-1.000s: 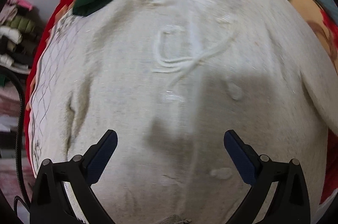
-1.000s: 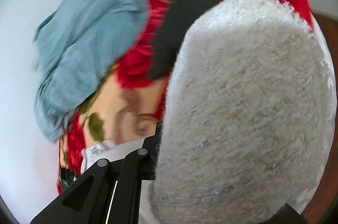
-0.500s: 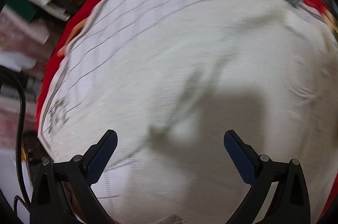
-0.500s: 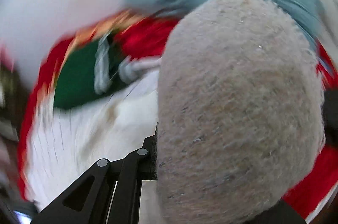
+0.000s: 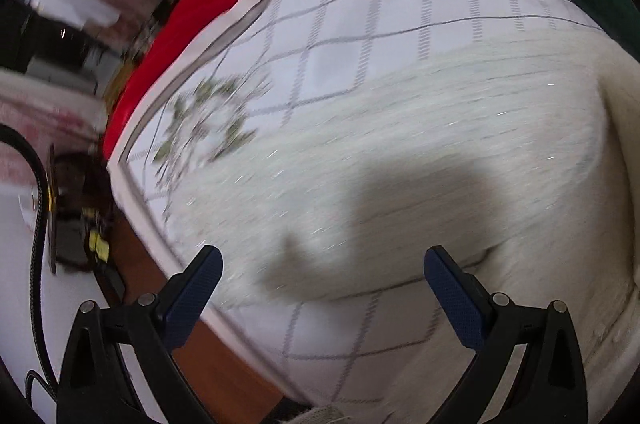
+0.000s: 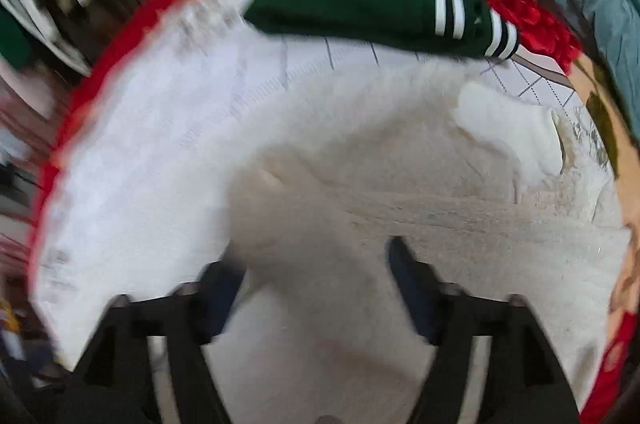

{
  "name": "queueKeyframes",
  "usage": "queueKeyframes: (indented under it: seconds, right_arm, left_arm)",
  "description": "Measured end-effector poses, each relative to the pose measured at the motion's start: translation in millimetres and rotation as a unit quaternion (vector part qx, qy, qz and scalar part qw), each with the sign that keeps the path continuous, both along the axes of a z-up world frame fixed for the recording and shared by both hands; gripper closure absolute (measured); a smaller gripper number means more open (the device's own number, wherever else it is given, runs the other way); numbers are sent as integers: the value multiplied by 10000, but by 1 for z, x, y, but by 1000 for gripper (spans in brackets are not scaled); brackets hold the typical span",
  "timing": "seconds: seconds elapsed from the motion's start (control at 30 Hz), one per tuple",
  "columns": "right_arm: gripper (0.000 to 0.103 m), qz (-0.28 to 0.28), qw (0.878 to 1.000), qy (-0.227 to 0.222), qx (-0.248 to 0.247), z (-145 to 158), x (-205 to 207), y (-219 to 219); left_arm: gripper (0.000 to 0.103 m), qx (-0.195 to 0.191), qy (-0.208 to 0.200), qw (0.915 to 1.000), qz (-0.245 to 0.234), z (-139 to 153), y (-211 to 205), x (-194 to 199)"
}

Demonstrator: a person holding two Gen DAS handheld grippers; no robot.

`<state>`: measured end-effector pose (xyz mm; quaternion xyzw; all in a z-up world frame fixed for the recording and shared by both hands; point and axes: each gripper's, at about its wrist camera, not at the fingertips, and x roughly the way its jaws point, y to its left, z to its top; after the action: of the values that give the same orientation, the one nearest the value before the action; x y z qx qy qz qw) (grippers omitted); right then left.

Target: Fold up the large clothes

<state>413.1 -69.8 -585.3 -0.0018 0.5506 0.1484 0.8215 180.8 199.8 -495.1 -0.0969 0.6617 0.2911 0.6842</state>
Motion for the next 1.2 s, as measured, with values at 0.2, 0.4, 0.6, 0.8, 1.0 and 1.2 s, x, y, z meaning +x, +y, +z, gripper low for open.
queueKeyframes:
  seconds: [0.2,0.4,0.6,0.8,1.0,1.2]
  right_arm:
    - [25,-730,9917,-35,1057,40,-11,-48]
    - [70,-995,9839,955,1140,3,14,-56]
    - [70,-863,9830,1274,1001,-24,13,-36]
    - [69,-936,9816,1399,904,-36,12,-22]
    - [56,-886,9809,1465,925,-45,20,8]
    - [56,-681,9830,1498,815,-50,23,32]
  left_arm:
    - [0,-743,93,9908,1132,-26,49,-46]
    - [1,-1492,-34,9565,2506,-78,98,-85]
    - [20,-1689,-397,9359,3066,-100,129,-81]
    - [23,-1828,-263,9232,3371,-103,158,-71]
    - [23,-1854,-573,9343,2990,-60,171,-65]
    - [24,-2073,-1167,9197,3125,-67,182,-72]
